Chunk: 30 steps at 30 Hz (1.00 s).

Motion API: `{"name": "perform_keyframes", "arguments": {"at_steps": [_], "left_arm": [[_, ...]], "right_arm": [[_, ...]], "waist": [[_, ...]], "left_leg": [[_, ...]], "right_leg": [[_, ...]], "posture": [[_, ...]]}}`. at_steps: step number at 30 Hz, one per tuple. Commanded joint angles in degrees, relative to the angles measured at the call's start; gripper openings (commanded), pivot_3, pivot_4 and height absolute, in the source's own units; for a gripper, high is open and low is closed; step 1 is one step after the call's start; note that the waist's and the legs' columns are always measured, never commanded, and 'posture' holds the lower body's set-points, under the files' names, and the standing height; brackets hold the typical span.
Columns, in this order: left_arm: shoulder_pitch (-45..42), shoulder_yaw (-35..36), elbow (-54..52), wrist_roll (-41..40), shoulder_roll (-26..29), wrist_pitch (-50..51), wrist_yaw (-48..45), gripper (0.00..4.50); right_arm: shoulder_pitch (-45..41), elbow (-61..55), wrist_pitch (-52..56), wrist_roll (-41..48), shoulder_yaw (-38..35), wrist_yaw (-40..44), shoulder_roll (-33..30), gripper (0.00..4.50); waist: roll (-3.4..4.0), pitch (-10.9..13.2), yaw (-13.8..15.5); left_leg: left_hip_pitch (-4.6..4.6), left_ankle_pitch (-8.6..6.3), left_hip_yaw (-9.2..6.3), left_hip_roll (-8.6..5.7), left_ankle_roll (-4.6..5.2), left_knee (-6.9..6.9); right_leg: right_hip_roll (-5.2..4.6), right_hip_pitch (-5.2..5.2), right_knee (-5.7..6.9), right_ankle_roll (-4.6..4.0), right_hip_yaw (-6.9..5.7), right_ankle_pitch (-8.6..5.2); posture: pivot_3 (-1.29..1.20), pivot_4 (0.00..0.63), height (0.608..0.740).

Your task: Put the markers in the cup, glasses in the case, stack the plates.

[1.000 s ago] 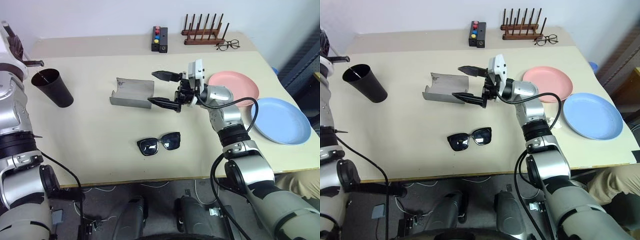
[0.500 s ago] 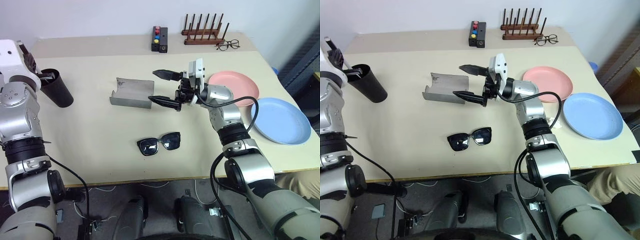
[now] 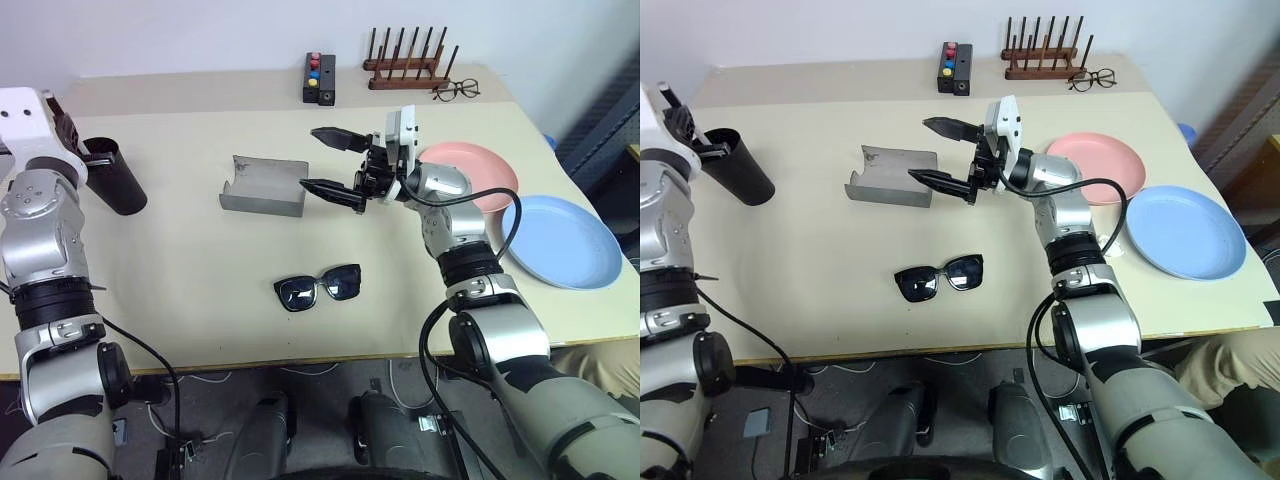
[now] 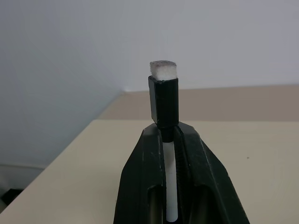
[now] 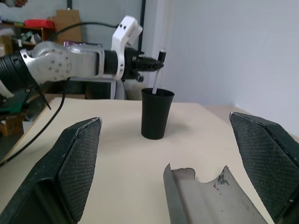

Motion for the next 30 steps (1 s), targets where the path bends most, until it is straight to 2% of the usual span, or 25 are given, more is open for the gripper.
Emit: {"name": "perform_keyframes", "arguments": {"at_steps": [1, 17, 21, 26, 27, 30], "left_arm": [[-0.17, 0.08, -1.16, 0.18, 0.39, 0.06, 0.44, 0.24], [-0.43, 0.04, -0.79, -0.31, 0.04, 0.15, -0.06, 0.24], [-0.41, -0.01, -0.80, -0.52, 0.12, 0.10, -0.60, 1.55], [-0.31, 0.24, -1.34, -0.79, 0.08, -0.28, -0.74, 4.15], [-0.31, 0.38, -1.73, -1.12, 0.04, -0.39, -1.02, 4.48], [-0.80, 0.82, -3.01, -2.68, -0.34, -0.88, -2.25, 4.48]], "right_arm": [[-1.87, -1.80, 0.48, 2.54, -1.95, 0.41, 0.69, 4.50], [-1.38, -3.20, 2.13, 3.45, -2.67, 1.53, 0.79, 4.50], [-1.36, -3.26, 2.10, 3.37, -2.72, 1.39, 0.71, 4.50], [-1.35, -3.13, 2.09, 3.24, -2.73, 1.24, 0.60, 4.50], [-1.36, -3.11, 2.08, 3.21, -2.74, 1.21, 0.56, 4.50], [-1.36, -2.97, 1.94, 3.04, -2.75, 1.11, 0.38, 4.50]], "waist": [[0.00, 0.00, 0.09], [0.00, 0.00, 0.03], [0.00, 0.00, 0.04], [0.00, 0.00, 0.04], [0.00, 0.00, 0.04], [0.00, 0.00, 0.05]], "left_leg": [[0.00, 0.00, 0.00, 0.00, 0.00, 0.00], [-0.01, 0.00, -0.01, 0.00, 0.00, -0.01], [-0.01, 0.00, 0.00, 0.00, 0.00, -0.01], [-0.01, 0.00, 0.00, 0.00, 0.00, -0.01], [-0.01, 0.00, -0.01, 0.00, 0.00, -0.01], [-0.01, 0.00, -0.01, 0.00, 0.00, -0.01]], "right_leg": [[0.00, 0.00, 0.00, 0.00, 0.00, 0.00], [-0.01, 0.00, -0.01, 0.00, 0.00, 0.00], [-0.01, 0.00, -0.01, 0.00, 0.00, 0.00], [-0.01, -0.01, -0.01, 0.00, 0.00, 0.00], [-0.01, -0.01, -0.01, 0.00, 0.00, 0.00], [-0.01, -0.01, -0.01, 0.00, 0.00, 0.00]], "posture": [[0.00, 0.150, 0.740], [0.00, 0.150, 0.740], [0.00, 0.150, 0.740], [0.00, 0.150, 0.740], [0.00, 0.150, 0.740], [0.00, 0.150, 0.740]]}}
